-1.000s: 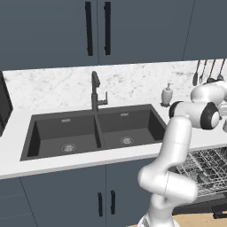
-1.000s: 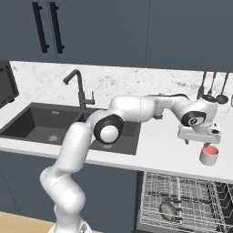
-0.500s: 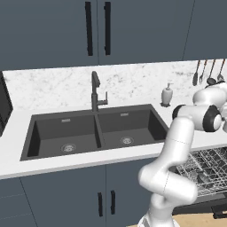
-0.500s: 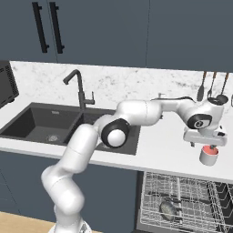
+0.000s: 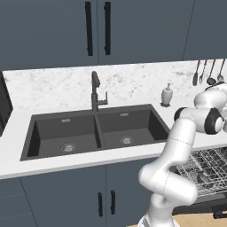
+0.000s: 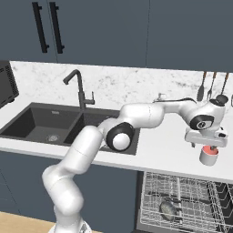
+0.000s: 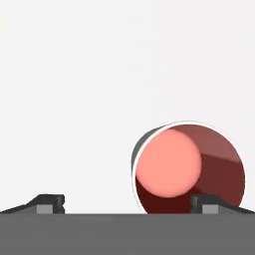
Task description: Pick up the cup and bowl from the counter, place them in the dishwasher, and close the dishwasher door.
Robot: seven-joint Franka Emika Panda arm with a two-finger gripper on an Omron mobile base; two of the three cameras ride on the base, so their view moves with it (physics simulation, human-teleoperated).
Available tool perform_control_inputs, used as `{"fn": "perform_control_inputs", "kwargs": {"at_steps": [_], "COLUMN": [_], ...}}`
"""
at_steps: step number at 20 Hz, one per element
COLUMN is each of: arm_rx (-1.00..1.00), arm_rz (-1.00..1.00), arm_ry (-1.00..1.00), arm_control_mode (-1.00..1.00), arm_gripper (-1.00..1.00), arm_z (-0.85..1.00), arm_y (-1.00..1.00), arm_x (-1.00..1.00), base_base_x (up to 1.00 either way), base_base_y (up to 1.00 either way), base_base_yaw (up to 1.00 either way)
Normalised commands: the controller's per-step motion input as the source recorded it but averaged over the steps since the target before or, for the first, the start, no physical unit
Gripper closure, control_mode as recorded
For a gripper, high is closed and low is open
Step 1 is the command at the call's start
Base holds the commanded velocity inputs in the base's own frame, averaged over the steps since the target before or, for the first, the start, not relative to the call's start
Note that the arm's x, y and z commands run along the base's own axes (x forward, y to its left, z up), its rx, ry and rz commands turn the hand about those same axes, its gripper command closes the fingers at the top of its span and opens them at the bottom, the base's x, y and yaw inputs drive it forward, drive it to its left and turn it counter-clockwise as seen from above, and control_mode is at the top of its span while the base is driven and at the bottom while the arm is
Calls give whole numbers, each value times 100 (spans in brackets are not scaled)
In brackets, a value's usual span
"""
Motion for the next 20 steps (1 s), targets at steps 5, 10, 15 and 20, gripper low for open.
{"fn": "perform_control_inputs", "kwargs": {"at_steps": [5,10,15,20], "arm_rx": [0,0,3,3], "arm_rz": [0,0,0,0], "arm_ry": [0,0,0,0], "arm_control_mode": [-100,-100,-100,-100], "arm_gripper": [-100,-100,-100,-100], "arm_z": [-28,-21,-8,-6], "arm_y": [0,-6,-16,-6], "arm_x": [12,16,7,1], "base_base_x": [0,0,0,0], "base_base_y": [0,0,0,0], "base_base_yaw": [0,0,0,0]}}
